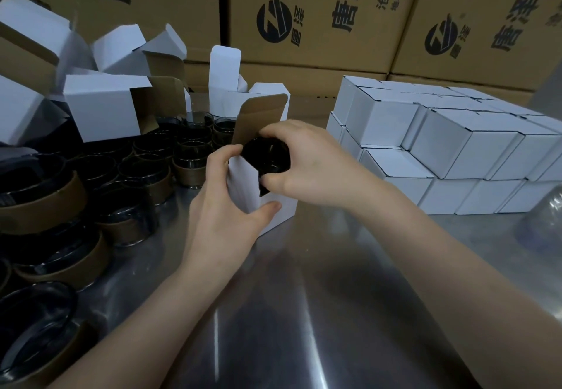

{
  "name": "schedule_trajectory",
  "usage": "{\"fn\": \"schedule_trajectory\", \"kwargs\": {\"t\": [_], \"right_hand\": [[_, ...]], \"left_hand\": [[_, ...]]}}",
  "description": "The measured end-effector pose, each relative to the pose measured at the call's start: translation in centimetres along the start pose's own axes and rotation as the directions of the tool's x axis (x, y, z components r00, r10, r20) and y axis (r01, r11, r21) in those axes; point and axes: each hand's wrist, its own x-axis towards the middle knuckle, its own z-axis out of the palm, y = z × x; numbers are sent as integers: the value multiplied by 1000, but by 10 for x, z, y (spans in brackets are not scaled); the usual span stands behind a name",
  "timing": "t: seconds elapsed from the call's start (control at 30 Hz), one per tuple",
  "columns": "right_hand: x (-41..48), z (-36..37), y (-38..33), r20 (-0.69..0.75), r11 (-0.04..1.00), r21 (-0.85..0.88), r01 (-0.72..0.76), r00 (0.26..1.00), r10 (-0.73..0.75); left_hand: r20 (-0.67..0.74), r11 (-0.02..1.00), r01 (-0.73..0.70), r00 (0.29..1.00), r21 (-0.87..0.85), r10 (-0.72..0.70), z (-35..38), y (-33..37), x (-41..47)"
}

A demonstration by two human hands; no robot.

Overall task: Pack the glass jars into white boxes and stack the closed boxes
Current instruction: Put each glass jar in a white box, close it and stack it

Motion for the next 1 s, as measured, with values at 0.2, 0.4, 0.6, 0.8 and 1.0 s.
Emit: {"fn": "schedule_trajectory", "kwargs": {"t": [0.2, 0.4, 0.6, 0.8, 1.0], "right_hand": [[9, -9, -7, 128, 1000, -14, 25, 992, -24], [18, -15, -11, 185, 982, -177, 60, 982, -27], [24, -12, -12, 250, 959, -281, 32, 967, 42], [35, -11, -12, 340, 961, -273, -34, 932, 129], [43, -11, -16, 428, 945, -323, -51, 883, 194]], "left_hand": [[6, 1000, -10, 1000, 23, 10, 0, -2, 0], [2, 1000, -9, 1000, 13, 9, 0, -2, 1], [6, 1000, -12, 1000, 13, 12, 0, -3, 2], [-5, 1000, -9, 1000, 22, 9, -1, -4, 2], [-6, 999, -19, 1000, 49, 20, 0, -4, 2]]}}
